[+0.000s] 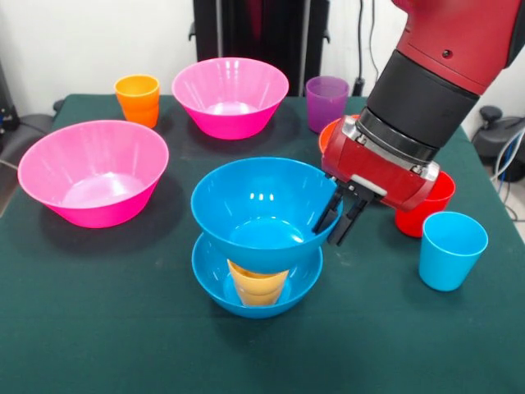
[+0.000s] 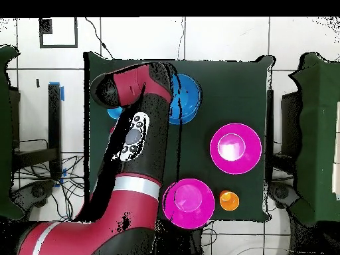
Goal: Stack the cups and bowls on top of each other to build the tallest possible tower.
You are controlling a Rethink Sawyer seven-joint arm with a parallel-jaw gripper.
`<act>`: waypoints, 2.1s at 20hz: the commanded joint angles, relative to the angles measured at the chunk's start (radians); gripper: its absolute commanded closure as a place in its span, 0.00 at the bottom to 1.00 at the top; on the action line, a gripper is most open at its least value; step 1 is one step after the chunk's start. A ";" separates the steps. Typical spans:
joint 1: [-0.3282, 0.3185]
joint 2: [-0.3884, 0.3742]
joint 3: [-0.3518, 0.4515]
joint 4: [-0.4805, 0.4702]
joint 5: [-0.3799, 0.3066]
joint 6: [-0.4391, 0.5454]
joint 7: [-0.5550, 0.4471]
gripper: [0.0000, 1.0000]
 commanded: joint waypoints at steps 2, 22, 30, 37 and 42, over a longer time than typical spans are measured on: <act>0.021 0.021 0.066 0.080 -0.018 -0.032 0.055 1.00; 0.049 0.048 0.000 0.085 -0.004 0.007 0.142 1.00; 0.055 0.051 -0.007 0.124 0.020 -0.026 0.179 1.00; 0.069 0.065 -0.025 0.141 0.025 -0.071 0.221 1.00; 0.086 0.076 -0.051 0.140 0.026 -0.077 0.244 1.00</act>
